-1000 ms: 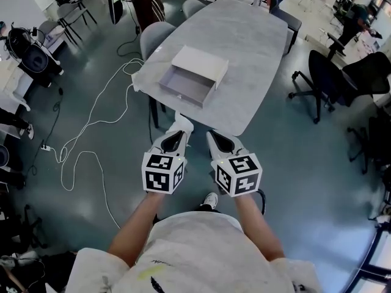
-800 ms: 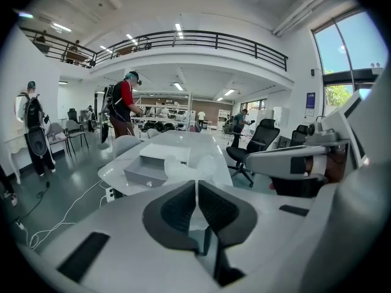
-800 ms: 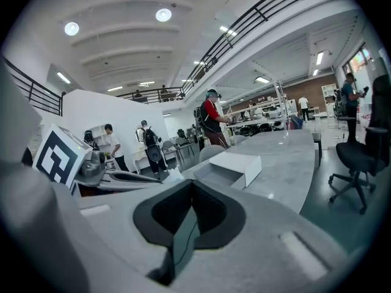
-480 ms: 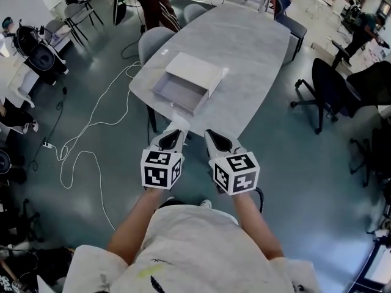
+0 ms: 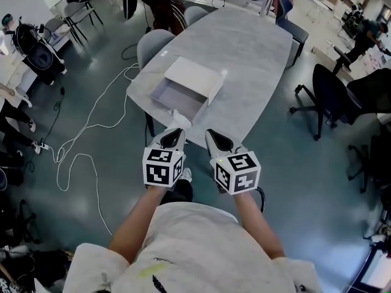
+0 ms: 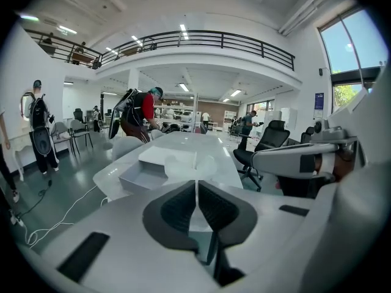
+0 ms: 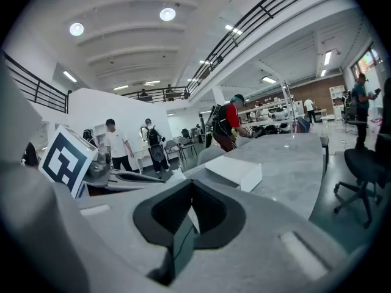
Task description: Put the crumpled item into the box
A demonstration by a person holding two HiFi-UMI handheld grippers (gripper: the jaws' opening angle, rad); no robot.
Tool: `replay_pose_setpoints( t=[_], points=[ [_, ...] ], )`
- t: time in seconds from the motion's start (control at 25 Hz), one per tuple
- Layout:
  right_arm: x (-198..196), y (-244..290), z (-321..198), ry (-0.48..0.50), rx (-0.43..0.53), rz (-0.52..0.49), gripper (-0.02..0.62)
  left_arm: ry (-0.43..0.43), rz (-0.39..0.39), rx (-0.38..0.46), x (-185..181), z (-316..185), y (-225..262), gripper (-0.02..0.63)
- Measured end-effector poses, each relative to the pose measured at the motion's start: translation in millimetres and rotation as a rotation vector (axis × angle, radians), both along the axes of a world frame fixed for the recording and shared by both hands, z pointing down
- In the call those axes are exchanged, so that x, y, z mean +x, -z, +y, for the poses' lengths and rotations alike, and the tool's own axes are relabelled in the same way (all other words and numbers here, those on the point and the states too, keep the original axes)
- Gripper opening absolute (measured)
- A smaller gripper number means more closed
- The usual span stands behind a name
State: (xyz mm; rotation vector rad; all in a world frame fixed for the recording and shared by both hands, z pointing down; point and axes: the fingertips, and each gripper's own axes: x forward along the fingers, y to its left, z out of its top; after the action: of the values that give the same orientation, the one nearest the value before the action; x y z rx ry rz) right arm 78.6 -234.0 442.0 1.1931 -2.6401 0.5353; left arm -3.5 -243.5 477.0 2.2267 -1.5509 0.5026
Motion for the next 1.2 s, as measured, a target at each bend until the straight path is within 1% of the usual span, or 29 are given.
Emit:
replay_pose_setpoints(
  t=[0.4,0.68,0.92,1.2],
  points=[
    [-18,-6,-66,-0.029,-0.024,0.027,0.005,-0.034,0.016,-0.036,-16,-75,-17,0.02],
    [-27,-20,-110,-0.063,-0.054,0.038,0.005,-0.072,-0.001,-0.084,-26,-126,-40,0.02],
    [-33,-30,-140,-0.088,-0.078,0.04,0.005,-0.1,-0.01,-0.125,-30,-154,-60,0.02],
    [-28,-44,-160,-0.11,-0.107,0.044,0.005,-0.12,-0.017,-0.164,-26,-177,-82,0.02]
  ],
)
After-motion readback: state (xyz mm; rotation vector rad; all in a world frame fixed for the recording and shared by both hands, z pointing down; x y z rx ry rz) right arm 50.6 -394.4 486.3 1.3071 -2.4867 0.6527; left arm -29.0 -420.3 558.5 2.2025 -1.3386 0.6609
